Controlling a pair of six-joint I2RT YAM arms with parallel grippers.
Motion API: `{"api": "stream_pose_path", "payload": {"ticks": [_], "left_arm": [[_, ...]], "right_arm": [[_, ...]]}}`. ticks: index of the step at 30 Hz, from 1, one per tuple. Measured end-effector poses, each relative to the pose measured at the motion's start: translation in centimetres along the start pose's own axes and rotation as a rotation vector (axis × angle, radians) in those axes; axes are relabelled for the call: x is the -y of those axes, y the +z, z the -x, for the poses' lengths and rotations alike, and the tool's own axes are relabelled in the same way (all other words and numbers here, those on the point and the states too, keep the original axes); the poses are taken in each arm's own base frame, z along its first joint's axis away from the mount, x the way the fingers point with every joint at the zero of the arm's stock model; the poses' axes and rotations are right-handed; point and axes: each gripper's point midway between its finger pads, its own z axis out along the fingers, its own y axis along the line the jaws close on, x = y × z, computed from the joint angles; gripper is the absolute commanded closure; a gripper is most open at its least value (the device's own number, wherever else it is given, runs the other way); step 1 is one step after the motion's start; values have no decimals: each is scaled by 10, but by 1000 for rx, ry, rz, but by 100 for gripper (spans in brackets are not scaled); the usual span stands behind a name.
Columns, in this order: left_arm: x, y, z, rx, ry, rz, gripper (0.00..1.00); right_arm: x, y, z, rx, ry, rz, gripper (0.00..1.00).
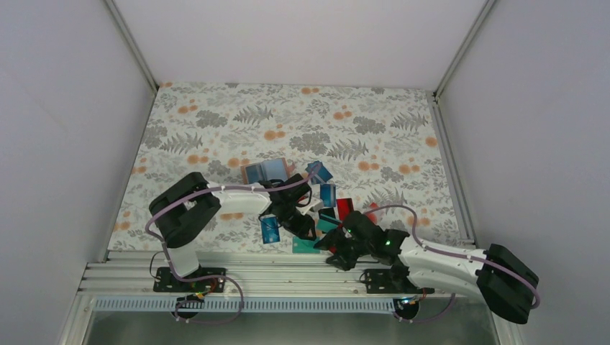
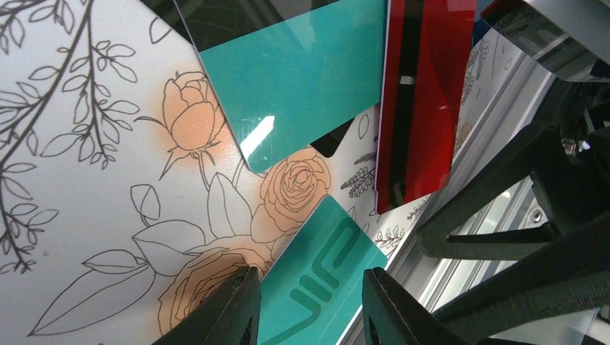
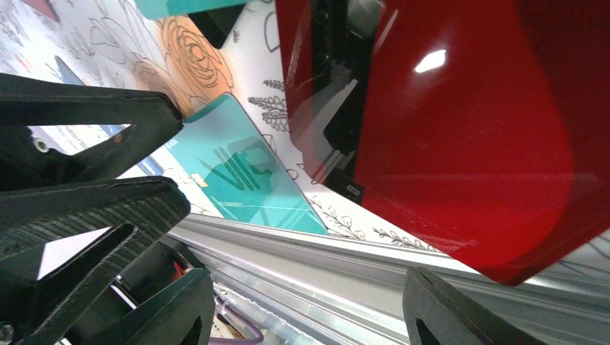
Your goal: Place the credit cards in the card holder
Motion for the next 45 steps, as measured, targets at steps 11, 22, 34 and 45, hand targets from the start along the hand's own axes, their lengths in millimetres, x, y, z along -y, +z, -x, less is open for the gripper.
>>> {"api": "stream_pose_path", "payload": {"ticks": [11,22,34,45], "left_arm": [[-2,-3,-16,-35,-93,49,63],[-16,-17,-23,-39,-172,182,58],[-13,-53,-69,57,-363,150,47],[-24,-34,-100,95,-564,37,47]], "right_arm": [[-2,0,8,37,-19,-7,37],[-13,2,9,33,-94,-68,39],[-75,-16,11,100,-372,-79,52],[-48,-1,41,107,-511,-276,58]]}}
